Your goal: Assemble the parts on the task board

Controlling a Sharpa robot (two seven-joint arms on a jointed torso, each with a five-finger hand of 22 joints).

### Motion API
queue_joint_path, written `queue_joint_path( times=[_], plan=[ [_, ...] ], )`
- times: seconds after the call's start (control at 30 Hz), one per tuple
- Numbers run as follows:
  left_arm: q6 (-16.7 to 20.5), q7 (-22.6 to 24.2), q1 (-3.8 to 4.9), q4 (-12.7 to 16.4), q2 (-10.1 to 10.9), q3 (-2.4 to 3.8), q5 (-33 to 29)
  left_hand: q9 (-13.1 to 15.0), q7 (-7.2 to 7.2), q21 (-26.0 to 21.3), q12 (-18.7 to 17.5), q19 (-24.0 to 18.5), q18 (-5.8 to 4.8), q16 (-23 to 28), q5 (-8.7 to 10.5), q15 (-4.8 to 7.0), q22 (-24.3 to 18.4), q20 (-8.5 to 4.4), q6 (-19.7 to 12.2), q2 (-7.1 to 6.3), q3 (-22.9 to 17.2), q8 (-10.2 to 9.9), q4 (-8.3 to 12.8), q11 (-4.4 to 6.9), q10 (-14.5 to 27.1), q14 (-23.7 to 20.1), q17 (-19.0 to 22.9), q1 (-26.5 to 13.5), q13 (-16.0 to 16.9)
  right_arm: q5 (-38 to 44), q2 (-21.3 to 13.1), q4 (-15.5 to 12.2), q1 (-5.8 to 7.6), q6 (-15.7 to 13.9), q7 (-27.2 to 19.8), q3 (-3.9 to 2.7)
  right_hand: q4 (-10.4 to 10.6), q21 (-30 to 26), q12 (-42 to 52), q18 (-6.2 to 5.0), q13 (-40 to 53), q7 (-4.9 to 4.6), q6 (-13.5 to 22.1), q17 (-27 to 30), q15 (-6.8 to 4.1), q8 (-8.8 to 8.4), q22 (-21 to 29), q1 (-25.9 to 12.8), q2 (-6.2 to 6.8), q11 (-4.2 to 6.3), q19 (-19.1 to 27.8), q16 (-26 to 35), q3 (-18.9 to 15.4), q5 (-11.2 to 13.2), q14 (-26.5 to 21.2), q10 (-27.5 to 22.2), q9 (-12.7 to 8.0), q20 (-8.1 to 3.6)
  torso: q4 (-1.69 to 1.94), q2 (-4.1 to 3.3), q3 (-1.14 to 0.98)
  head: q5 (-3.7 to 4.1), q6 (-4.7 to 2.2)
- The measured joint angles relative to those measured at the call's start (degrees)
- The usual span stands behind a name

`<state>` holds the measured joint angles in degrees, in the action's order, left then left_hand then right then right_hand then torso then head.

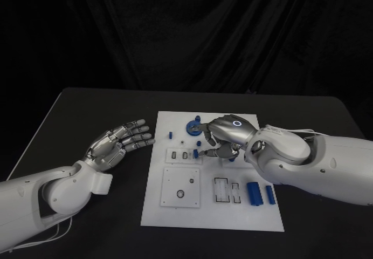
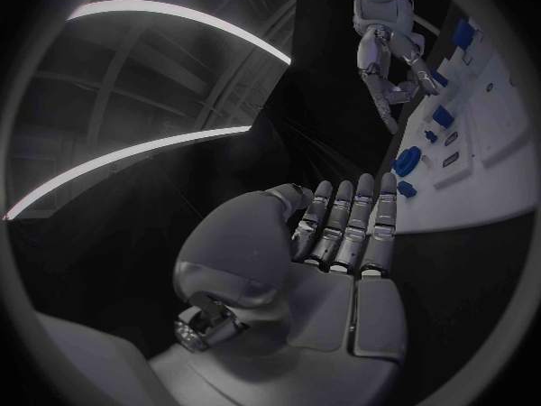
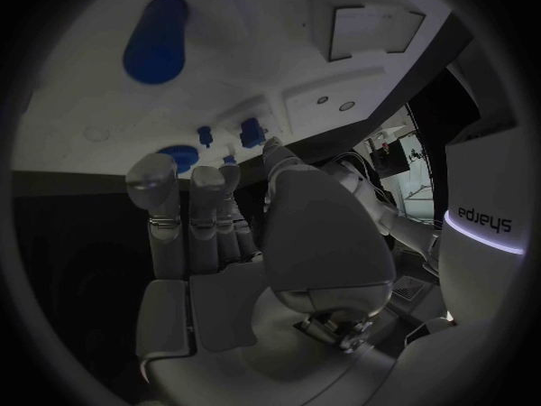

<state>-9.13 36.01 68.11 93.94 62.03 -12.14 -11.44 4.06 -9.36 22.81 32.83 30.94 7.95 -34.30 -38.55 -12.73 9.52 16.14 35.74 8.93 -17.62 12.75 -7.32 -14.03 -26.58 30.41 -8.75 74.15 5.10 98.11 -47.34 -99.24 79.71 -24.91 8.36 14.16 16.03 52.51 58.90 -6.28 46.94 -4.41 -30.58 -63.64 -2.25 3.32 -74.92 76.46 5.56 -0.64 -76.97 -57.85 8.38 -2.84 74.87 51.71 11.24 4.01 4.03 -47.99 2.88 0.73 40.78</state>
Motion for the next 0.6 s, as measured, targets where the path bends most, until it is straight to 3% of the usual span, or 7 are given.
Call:
queue_joint_path(
  times=[0.13,0.23,0.27,0.33,0.43,0.5,0.6],
  plan=[
    [1.71,0.10,0.04,0.98,0.24,0.00,0.00,0.05,-0.48,4.07,0.45,2.51,0.01,-5.09,-0.01,1.16,2.24,-0.59,1.55,-0.23,-0.71,0.41,0.49,0.17,-2.71,3.74,-2.05,-0.67,0.00,-2.59,-1.60,0.12,0.60,-3.97,-3.83,-0.04,-0.44,-1.54,-1.84,0.01,-1.80,0.63,0.53,1.37,0.27,0.00,0.00,2.09,-1.47,-0.16,0.81,1.97,0.77,0.00,-1.29,-2.57,-0.58,0.19,-0.03,0.14,-0.09,-0.90,-1.38],
    [3.61,-0.09,0.30,1.68,0.37,-0.01,0.02,0.05,-1.02,7.35,0.72,3.44,0.01,-9.22,-0.08,1.82,4.19,-1.03,2.60,-0.68,-1.15,0.51,0.83,0.39,-5.42,5.71,-3.95,-1.13,-0.04,-6.05,-2.69,0.77,0.81,-6.53,-7.16,-0.02,-0.31,-1.81,-2.17,0.01,-2.23,0.22,-3.29,1.94,0.26,0.80,0.00,3.56,-2.93,-0.51,1.02,2.64,1.56,-0.13,-1.84,-2.91,-0.03,0.39,-0.04,0.38,-0.22,-1.54,-2.62],
    [4.39,-0.22,0.50,1.82,0.39,-0.04,0.07,0.18,-1.17,9.90,1.84,4.74,0.05,-12.34,-0.73,2.67,5.68,-1.37,4.07,-0.73,-1.36,1.18,1.06,1.12,-8.44,7.91,-5.45,-1.18,0.15,-7.28,-2.97,1.03,0.83,-7.09,-8.15,0.00,-0.16,-2.03,-2.41,0.01,-2.44,-0.09,-4.87,2.10,0.48,1.25,0.00,4.06,-3.44,-0.64,1.10,2.99,1.84,-0.73,-2.06,-3.04,0.26,0.47,-0.05,0.54,-0.30,-1.86,-3.07],
    [6.59,-0.54,1.20,1.97,0.24,-0.06,0.30,0.44,-1.55,14.37,3.53,6.15,1.38,-17.28,-1.56,4.43,8.38,-2.40,6.57,-1.01,-1.60,2.20,1.81,2.88,-13.20,10.73,-7.79,-1.45,0.69,-10.32,-3.69,1.66,0.83,-8.12,-10.47,0.04,0.21,-2.15,-2.56,0.01,-2.82,-0.65,-8.34,2.18,0.58,2.23,0.01,4.63,-4.00,-0.70,1.23,3.08,2.20,-2.49,-2.16,-3.10,0.74,0.60,-0.09,0.92,-0.46,-2.32,-3.62],
    [10.52,-1.25,2.77,1.78,-0.72,-0.06,1.02,0.65,-1.79,21.58,5.16,7.37,1.39,-24.21,-0.90,6.42,12.92,-3.67,9.56,-1.58,-2.28,3.40,2.25,4.95,-18.06,14.22,-11.15,-1.34,1.49,-15.46,-5.32,2.35,0.59,-9.97,-14.49,0.05,0.52,0.45,-2.56,0.00,-3.21,-1.57,-13.62,0.81,0.70,4.30,0.01,3.90,-5.29,-1.12,0.34,1.25,2.60,-5.89,-0.92,-2.64,1.12,0.86,-0.12,1.69,-0.79,-2.86,-4.14],
    [12.69,-1.89,3.62,1.52,-1.29,-0.01,1.57,0.65,-1.42,27.50,6.13,6.59,1.38,-28.72,-0.83,7.33,16.85,-4.73,11.14,-2.80,-3.34,4.10,1.19,5.96,-20.34,15.20,-13.44,-1.56,2.46,-18.55,-6.28,2.55,0.19,-11.28,-17.01,0.05,0.57,3.67,-2.47,0.01,-3.39,-1.52,-16.57,-0.70,0.50,5.35,0.01,3.88,-5.77,-0.88,-1.22,-0.89,3.20,-8.13,0.68,-1.56,1.21,0.70,-0.12,2.57,-1.21,-2.97,-4.03],
    [15.55,-3.87,4.77,0.99,-1.88,0.03,2.85,0.50,-0.87,32.89,8.40,4.56,1.38,-32.14,-0.63,8.02,20.55,-5.20,12.17,-3.66,-4.21,4.60,-0.09,6.77,-21.67,15.89,-15.12,-1.15,4.59,-23.71,-7.39,3.01,-0.43,-13.47,-21.39,0.09,0.65,7.97,-0.08,0.06,-1.46,-1.33,-20.50,-2.43,0.12,6.53,0.01,3.44,-6.21,-0.48,-3.04,-3.28,3.75,-11.12,2.40,2.09,1.41,0.29,-0.13,3.83,-1.79,-3.19,-3.98]
  ],
)
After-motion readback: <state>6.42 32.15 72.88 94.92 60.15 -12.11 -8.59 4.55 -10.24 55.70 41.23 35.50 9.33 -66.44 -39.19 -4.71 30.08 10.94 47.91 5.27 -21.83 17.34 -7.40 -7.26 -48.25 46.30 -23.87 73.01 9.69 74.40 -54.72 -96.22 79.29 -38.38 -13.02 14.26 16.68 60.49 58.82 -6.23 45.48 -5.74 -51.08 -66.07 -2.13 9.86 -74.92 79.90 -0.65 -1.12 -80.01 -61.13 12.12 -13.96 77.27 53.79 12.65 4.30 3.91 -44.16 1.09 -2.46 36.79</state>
